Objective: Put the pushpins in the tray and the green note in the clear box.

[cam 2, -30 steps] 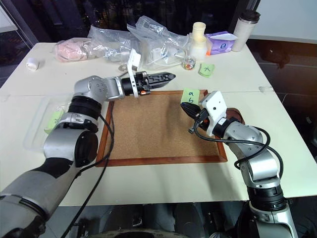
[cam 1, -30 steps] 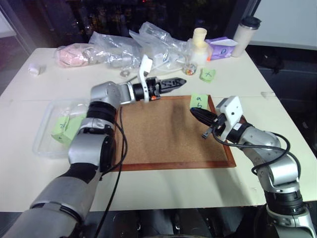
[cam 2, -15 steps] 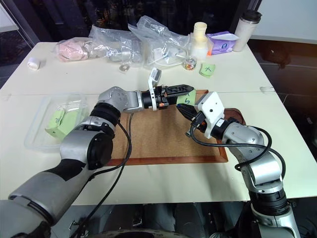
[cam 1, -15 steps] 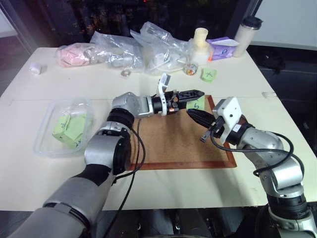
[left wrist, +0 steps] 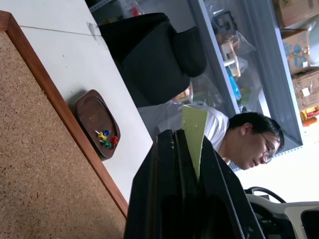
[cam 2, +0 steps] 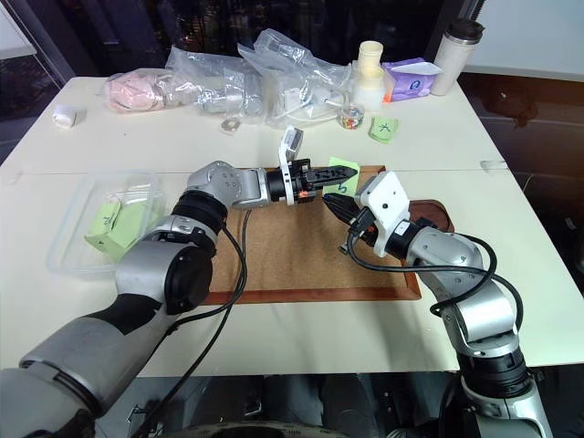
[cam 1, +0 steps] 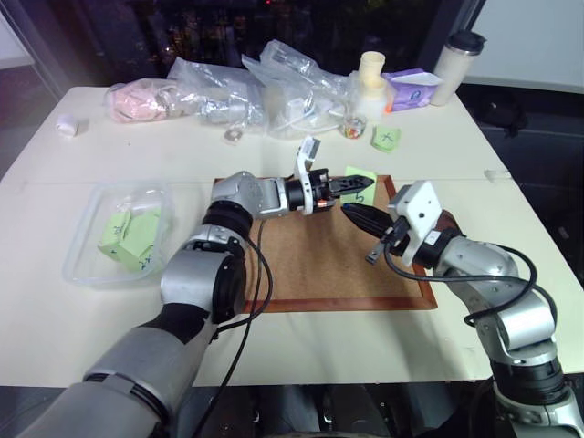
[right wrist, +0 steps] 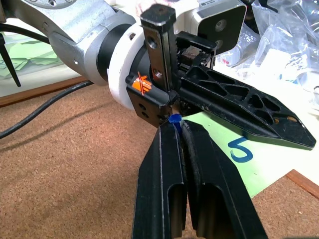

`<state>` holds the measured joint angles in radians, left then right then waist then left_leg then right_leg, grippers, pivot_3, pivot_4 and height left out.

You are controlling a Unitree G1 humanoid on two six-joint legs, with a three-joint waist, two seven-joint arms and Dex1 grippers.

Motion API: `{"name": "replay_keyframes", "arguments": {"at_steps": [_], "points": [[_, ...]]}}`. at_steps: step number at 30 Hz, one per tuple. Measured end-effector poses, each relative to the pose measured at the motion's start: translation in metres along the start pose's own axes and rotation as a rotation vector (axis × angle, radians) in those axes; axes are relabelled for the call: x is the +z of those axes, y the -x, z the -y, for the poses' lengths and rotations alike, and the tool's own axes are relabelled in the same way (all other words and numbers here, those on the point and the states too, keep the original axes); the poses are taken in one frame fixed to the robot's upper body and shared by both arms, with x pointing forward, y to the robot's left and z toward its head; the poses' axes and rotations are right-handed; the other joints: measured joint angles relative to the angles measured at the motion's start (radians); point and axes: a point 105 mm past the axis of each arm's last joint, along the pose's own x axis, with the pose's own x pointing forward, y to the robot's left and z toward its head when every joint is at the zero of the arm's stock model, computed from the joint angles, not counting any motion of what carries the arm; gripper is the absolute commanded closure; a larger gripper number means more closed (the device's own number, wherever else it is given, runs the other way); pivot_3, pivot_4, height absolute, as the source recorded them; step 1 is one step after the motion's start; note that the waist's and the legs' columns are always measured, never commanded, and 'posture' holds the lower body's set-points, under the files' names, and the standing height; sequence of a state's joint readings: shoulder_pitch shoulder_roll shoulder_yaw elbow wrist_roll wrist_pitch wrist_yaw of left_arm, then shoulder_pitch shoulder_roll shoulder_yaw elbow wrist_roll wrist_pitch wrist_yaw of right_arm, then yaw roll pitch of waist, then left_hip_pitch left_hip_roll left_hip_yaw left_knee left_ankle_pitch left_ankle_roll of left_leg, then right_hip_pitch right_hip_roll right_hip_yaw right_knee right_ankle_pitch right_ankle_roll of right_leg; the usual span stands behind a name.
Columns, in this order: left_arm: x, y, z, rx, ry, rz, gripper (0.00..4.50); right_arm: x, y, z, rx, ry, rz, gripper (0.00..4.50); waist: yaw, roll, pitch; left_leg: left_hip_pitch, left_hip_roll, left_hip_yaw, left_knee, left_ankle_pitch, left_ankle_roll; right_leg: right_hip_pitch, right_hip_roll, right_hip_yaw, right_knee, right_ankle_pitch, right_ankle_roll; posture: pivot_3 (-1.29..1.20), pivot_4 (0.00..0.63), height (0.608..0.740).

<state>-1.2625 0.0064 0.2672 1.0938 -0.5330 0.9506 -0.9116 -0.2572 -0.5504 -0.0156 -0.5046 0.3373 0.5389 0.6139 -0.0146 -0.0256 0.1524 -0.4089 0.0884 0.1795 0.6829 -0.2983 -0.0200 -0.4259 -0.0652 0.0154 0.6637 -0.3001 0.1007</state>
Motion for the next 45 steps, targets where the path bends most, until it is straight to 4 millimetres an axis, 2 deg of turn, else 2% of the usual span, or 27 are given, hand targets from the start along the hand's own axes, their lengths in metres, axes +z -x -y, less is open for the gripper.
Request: {"name": "replay_keyframes", "arguments": {"at_steps": [6, 14, 19, 24, 35, 38, 41, 45], "points": [[0.003, 0.001, 0.006, -0.052, 0.014, 0.029, 4.43, 0.001, -0.001, 0.0, -0.013, -0.006, 0.013, 4.5, 0.0, 0.0, 0.0, 0.0, 0.0, 0.0, 0.0, 0.0, 0.0, 0.0, 0.0, 0.0, 0.0, 0.0, 0.0, 0.0, 0.15, 0.734], [0.006, 0.005, 0.012, -0.109, -0.004, 0.046, 4.43, 0.002, -0.003, -0.004, -0.029, -0.1, 0.064, 4.5, -0.001, 0.0, 0.0, 0.0, 0.0, 0.0, 0.0, 0.0, 0.0, 0.0, 0.0, 0.0, 0.001, 0.0, 0.0, 0.0, 0.15, 0.734], [0.01, 0.009, 0.017, -0.147, -0.095, 0.066, 4.43, 0.006, -0.005, -0.004, -0.049, -0.203, 0.122, 4.5, 0.0, 0.0, 0.0, 0.0, 0.0, 0.0, 0.001, 0.0, 0.0, 0.0, 0.0, 0.0, 0.001, 0.0, 0.0, 0.0, 0.15, 0.734], [0.008, 0.013, 0.005, -0.103, -0.14, 0.085, 4.43, 0.008, -0.005, -0.004, -0.063, -0.236, 0.135, 4.5, 0.001, 0.0, 0.0, 0.0, 0.0, 0.0, 0.001, 0.0, 0.0, 0.0, 0.0, 0.0, 0.001, 0.0, 0.0, 0.0, 0.15, 0.734], [0.008, 0.008, -0.002, -0.06, -0.162, 0.109, 4.43, 0.006, -0.003, 0.002, -0.118, -0.202, 0.125, 4.5, 0.001, 0.0, 0.0, 0.0, 0.0, -0.001, 0.001, 0.0, 0.0, 0.0, 0.0, 0.0, 0.001, 0.0, 0.0, 0.0, 0.15, 0.734], [0.007, 0.006, -0.007, -0.026, -0.15, 0.112, 4.43, 0.004, -0.002, 0.004, -0.127, -0.18, 0.107, 4.5, 0.001, 0.0, 0.0, 0.0, 0.0, -0.001, 0.001, 0.0, 0.0, 0.0, 0.0, 0.0, 0.001, 0.0, 0.0, 0.0, 0.15, 0.734], [0.01, 0.014, -0.021, 0.06, -0.155, 0.133, 4.43, 0.012, 0.001, 0.002, -0.119, -0.14, 0.131, 4.5, -0.002, 0.0, 0.0, 0.0, 0.0, -0.001, 0.001, 0.0, 0.0, 0.0, 0.0, 0.0, 0.001, 0.0, 0.0, 0.0, 0.15, 0.734], [0.011, 0.016, -0.03, 0.11, -0.158, 0.148, 4.43, 0.012, 0.004, 0.001, -0.119, -0.125, 0.131, 4.5, 0.001, 0.0, 0.0, 0.0, 0.0, -0.001, 0.001, 0.0, 0.0, 0.0, 0.0, 0.0, 0.001, 0.0, 0.0, 0.0, 0.15, 0.734]]}}
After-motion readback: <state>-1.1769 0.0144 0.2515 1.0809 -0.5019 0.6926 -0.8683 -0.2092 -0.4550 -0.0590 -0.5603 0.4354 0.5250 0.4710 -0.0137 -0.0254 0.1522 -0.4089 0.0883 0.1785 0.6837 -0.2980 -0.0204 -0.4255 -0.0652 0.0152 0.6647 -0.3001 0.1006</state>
